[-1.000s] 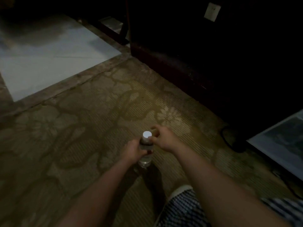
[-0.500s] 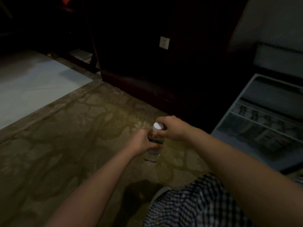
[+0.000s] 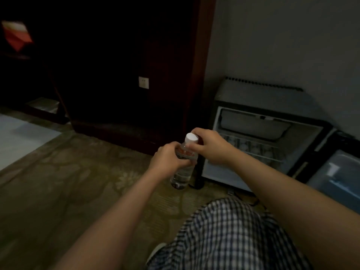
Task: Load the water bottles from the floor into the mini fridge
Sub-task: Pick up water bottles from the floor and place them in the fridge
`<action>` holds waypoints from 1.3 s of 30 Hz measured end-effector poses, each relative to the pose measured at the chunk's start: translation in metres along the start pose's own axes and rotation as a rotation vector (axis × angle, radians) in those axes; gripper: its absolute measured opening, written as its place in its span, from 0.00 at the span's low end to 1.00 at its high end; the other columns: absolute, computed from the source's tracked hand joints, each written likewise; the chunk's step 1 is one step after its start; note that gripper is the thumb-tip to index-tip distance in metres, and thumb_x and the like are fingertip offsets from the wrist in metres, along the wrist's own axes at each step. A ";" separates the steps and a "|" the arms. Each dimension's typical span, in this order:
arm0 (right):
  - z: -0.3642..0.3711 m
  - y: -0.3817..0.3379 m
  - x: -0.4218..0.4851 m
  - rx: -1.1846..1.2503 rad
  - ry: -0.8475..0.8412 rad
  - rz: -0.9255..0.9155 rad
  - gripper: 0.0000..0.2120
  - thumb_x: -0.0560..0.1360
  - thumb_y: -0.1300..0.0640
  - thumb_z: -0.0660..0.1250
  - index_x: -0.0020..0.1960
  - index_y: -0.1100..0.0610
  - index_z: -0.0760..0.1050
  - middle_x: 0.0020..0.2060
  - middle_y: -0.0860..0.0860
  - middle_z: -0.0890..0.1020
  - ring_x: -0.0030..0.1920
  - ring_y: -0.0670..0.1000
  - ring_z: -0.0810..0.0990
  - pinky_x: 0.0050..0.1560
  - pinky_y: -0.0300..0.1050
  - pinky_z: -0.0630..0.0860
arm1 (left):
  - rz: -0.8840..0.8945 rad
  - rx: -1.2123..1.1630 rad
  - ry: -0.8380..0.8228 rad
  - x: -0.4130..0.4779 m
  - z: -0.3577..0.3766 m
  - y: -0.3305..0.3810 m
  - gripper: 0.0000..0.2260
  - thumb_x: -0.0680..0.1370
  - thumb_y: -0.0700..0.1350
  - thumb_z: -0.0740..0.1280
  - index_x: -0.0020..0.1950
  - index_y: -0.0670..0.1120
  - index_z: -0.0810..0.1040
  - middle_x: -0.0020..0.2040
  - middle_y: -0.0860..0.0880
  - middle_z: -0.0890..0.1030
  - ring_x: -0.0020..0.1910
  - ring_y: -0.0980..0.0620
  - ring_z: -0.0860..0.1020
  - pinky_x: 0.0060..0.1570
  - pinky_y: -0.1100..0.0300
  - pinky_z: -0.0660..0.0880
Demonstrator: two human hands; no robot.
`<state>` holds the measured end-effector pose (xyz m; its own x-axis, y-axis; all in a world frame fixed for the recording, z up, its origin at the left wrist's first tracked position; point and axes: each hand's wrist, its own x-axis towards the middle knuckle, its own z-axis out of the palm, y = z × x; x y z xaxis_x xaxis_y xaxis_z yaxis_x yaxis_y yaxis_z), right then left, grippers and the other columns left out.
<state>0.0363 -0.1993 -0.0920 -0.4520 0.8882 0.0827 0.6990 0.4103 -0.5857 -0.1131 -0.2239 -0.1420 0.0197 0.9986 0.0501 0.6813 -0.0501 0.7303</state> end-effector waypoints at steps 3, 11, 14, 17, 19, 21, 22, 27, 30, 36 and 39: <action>-0.025 0.011 -0.018 0.058 0.096 0.024 0.09 0.77 0.51 0.65 0.52 0.56 0.73 0.41 0.50 0.77 0.40 0.48 0.76 0.37 0.40 0.69 | 0.048 -0.035 0.011 0.004 0.012 0.031 0.21 0.68 0.52 0.74 0.59 0.50 0.75 0.51 0.52 0.80 0.52 0.52 0.78 0.53 0.52 0.78; -0.094 0.038 -0.070 0.024 0.318 0.049 0.11 0.75 0.51 0.68 0.53 0.55 0.74 0.39 0.45 0.76 0.38 0.43 0.73 0.35 0.31 0.66 | 0.216 -0.015 -0.044 0.009 0.044 0.120 0.21 0.69 0.52 0.73 0.60 0.50 0.74 0.53 0.51 0.80 0.52 0.51 0.78 0.53 0.50 0.77; -0.118 0.047 -0.090 0.048 0.337 0.079 0.10 0.73 0.52 0.70 0.50 0.55 0.74 0.39 0.47 0.77 0.39 0.44 0.74 0.39 0.36 0.70 | 0.253 -0.006 -0.074 0.008 0.055 0.146 0.20 0.69 0.53 0.73 0.59 0.51 0.75 0.50 0.52 0.80 0.50 0.52 0.79 0.50 0.52 0.78; -0.137 0.060 -0.106 0.021 0.323 0.152 0.15 0.72 0.49 0.71 0.52 0.57 0.75 0.47 0.51 0.80 0.48 0.51 0.79 0.51 0.48 0.76 | 0.275 -0.015 -0.076 0.008 0.067 0.170 0.18 0.69 0.52 0.73 0.56 0.49 0.76 0.44 0.54 0.78 0.44 0.53 0.77 0.38 0.60 0.72; -0.147 0.069 -0.115 0.021 0.339 0.182 0.17 0.72 0.48 0.70 0.55 0.57 0.75 0.48 0.51 0.80 0.50 0.52 0.79 0.52 0.50 0.76 | 0.283 -0.030 -0.068 0.006 0.074 0.187 0.17 0.69 0.52 0.73 0.55 0.49 0.77 0.40 0.56 0.76 0.39 0.58 0.74 0.34 0.63 0.68; -0.153 0.075 -0.118 0.053 0.359 0.188 0.15 0.73 0.47 0.69 0.54 0.55 0.74 0.45 0.50 0.78 0.47 0.51 0.77 0.46 0.46 0.74 | 0.292 -0.046 -0.085 0.006 0.079 0.201 0.19 0.68 0.53 0.74 0.55 0.48 0.77 0.43 0.54 0.79 0.42 0.57 0.77 0.40 0.60 0.75; -0.156 0.078 -0.119 0.067 0.374 0.197 0.15 0.73 0.46 0.68 0.53 0.55 0.74 0.44 0.49 0.78 0.47 0.51 0.77 0.45 0.46 0.74 | 0.289 -0.036 -0.100 0.007 0.081 0.207 0.19 0.67 0.53 0.74 0.55 0.49 0.77 0.47 0.52 0.81 0.46 0.54 0.79 0.46 0.56 0.78; -0.166 0.090 -0.116 0.160 0.417 0.201 0.11 0.74 0.47 0.67 0.51 0.53 0.72 0.45 0.49 0.78 0.49 0.52 0.79 0.49 0.51 0.78 | 0.265 0.000 -0.116 0.014 0.087 0.225 0.21 0.67 0.54 0.74 0.58 0.49 0.76 0.52 0.50 0.81 0.52 0.51 0.80 0.55 0.51 0.78; -0.164 0.100 -0.105 0.144 0.430 0.192 0.10 0.75 0.47 0.66 0.50 0.52 0.71 0.43 0.48 0.78 0.47 0.50 0.78 0.45 0.45 0.74 | 0.243 -0.004 -0.122 0.025 0.092 0.224 0.20 0.70 0.51 0.73 0.59 0.49 0.75 0.53 0.50 0.80 0.53 0.51 0.79 0.56 0.52 0.77; -0.140 0.129 -0.063 0.150 0.463 0.257 0.10 0.73 0.45 0.66 0.48 0.50 0.73 0.43 0.48 0.79 0.49 0.52 0.79 0.54 0.52 0.76 | 0.160 -0.032 -0.264 0.065 0.098 0.200 0.21 0.72 0.50 0.72 0.62 0.49 0.72 0.57 0.48 0.79 0.55 0.51 0.78 0.55 0.55 0.76; -0.121 0.144 -0.034 0.110 0.420 0.278 0.13 0.74 0.45 0.66 0.53 0.52 0.74 0.48 0.51 0.81 0.52 0.53 0.79 0.57 0.52 0.75 | 0.092 -0.033 -0.325 0.092 0.103 0.177 0.21 0.73 0.48 0.71 0.64 0.47 0.72 0.61 0.47 0.78 0.59 0.49 0.77 0.60 0.54 0.74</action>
<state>0.2196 -0.1457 -0.0818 0.0202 0.9762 0.2158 0.6888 0.1428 -0.7107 0.0851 -0.1393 -0.0781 0.3153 0.9438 -0.0993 0.6420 -0.1351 0.7547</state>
